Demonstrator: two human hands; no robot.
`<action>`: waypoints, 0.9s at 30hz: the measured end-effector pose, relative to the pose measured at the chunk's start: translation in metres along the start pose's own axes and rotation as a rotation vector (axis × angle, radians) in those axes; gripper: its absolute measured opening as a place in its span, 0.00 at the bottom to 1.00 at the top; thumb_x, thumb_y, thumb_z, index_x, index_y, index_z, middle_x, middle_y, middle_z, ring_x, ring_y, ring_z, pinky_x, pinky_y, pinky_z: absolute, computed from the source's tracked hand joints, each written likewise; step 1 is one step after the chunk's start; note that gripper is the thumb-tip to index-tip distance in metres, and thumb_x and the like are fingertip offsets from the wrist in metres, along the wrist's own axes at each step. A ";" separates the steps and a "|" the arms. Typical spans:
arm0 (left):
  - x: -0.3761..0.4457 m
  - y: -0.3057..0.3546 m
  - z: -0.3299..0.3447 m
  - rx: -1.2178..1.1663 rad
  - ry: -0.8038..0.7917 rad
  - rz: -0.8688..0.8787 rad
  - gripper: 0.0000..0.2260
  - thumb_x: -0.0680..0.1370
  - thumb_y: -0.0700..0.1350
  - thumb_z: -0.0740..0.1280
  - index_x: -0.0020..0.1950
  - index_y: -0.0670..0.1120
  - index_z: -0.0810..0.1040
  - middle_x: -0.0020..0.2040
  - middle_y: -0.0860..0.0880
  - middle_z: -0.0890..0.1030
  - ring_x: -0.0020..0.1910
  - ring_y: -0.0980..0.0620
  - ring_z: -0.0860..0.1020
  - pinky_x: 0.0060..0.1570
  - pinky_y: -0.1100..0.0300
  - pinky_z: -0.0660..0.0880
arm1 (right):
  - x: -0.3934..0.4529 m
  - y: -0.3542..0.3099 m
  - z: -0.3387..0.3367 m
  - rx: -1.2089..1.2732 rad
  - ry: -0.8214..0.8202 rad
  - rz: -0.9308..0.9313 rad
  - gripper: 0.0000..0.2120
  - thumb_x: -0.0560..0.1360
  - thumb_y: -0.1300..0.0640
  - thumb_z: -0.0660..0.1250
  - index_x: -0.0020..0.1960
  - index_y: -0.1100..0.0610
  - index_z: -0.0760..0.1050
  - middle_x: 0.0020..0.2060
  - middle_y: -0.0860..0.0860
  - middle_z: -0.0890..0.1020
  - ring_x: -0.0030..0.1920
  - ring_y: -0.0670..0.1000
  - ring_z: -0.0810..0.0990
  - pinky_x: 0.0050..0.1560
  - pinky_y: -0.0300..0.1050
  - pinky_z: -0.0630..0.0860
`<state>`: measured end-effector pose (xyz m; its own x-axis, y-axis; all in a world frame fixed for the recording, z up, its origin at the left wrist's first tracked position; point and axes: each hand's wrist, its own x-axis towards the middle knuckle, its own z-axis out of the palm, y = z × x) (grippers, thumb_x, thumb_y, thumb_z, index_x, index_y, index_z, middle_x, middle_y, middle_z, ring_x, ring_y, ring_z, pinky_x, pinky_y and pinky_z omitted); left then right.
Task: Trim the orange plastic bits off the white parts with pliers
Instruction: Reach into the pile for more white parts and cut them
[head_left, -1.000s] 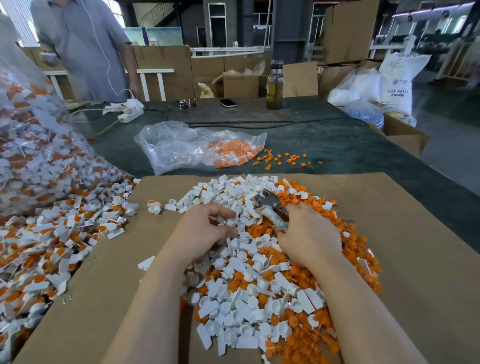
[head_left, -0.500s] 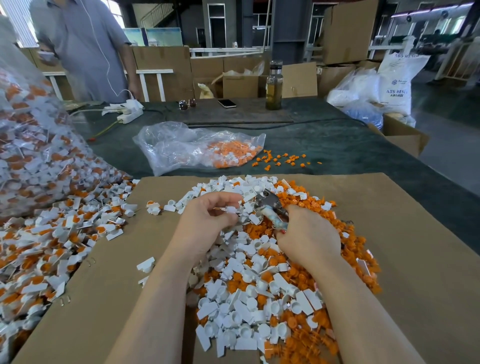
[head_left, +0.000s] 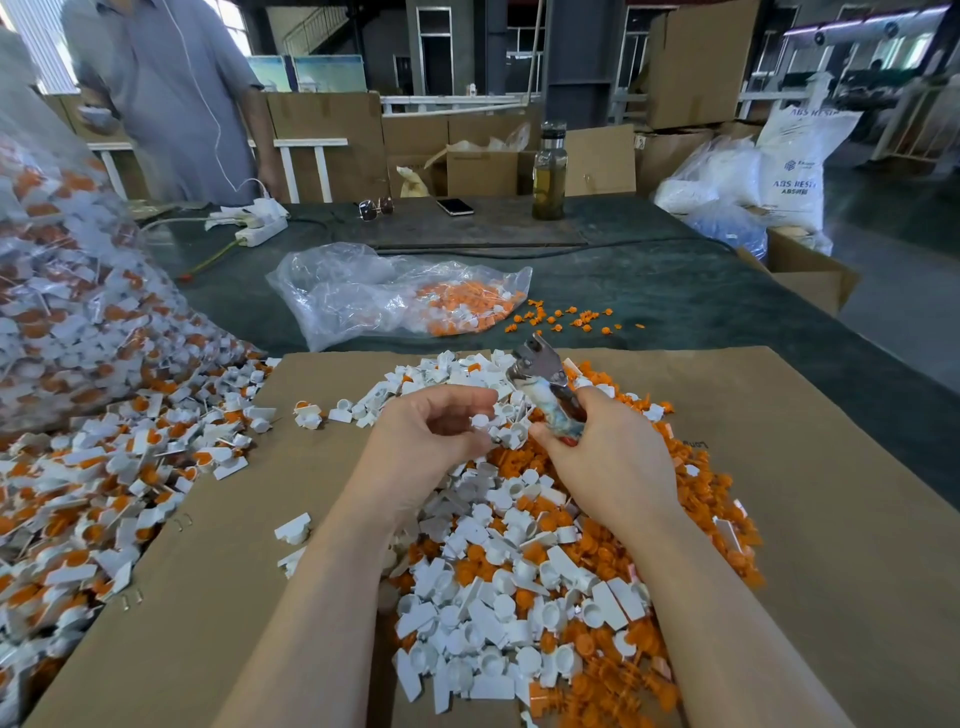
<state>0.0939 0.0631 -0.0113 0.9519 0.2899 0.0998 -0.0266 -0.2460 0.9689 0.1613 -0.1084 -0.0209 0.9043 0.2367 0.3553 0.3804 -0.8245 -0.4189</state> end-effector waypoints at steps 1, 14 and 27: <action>0.000 0.000 0.000 -0.001 0.011 0.005 0.16 0.72 0.36 0.77 0.53 0.55 0.85 0.47 0.54 0.86 0.47 0.52 0.83 0.47 0.62 0.80 | 0.000 0.000 0.000 0.014 0.010 -0.009 0.17 0.74 0.36 0.66 0.50 0.49 0.72 0.31 0.38 0.66 0.30 0.38 0.66 0.26 0.34 0.60; 0.003 0.002 0.011 -0.266 0.146 -0.072 0.06 0.80 0.40 0.69 0.50 0.50 0.84 0.45 0.51 0.87 0.43 0.52 0.86 0.44 0.66 0.81 | -0.003 -0.006 -0.006 0.287 0.070 -0.069 0.08 0.74 0.47 0.70 0.49 0.47 0.73 0.35 0.36 0.75 0.33 0.39 0.73 0.29 0.32 0.63; 0.002 0.006 0.027 -0.338 0.131 -0.147 0.10 0.73 0.39 0.76 0.53 0.44 0.82 0.41 0.45 0.83 0.39 0.52 0.83 0.46 0.61 0.81 | -0.005 -0.010 -0.010 0.536 0.139 -0.097 0.06 0.76 0.51 0.70 0.50 0.47 0.74 0.40 0.42 0.79 0.40 0.42 0.78 0.35 0.32 0.72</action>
<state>0.1039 0.0369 -0.0119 0.9065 0.4203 -0.0392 -0.0124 0.1192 0.9928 0.1509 -0.1062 -0.0106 0.8401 0.1984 0.5048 0.5384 -0.4168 -0.7323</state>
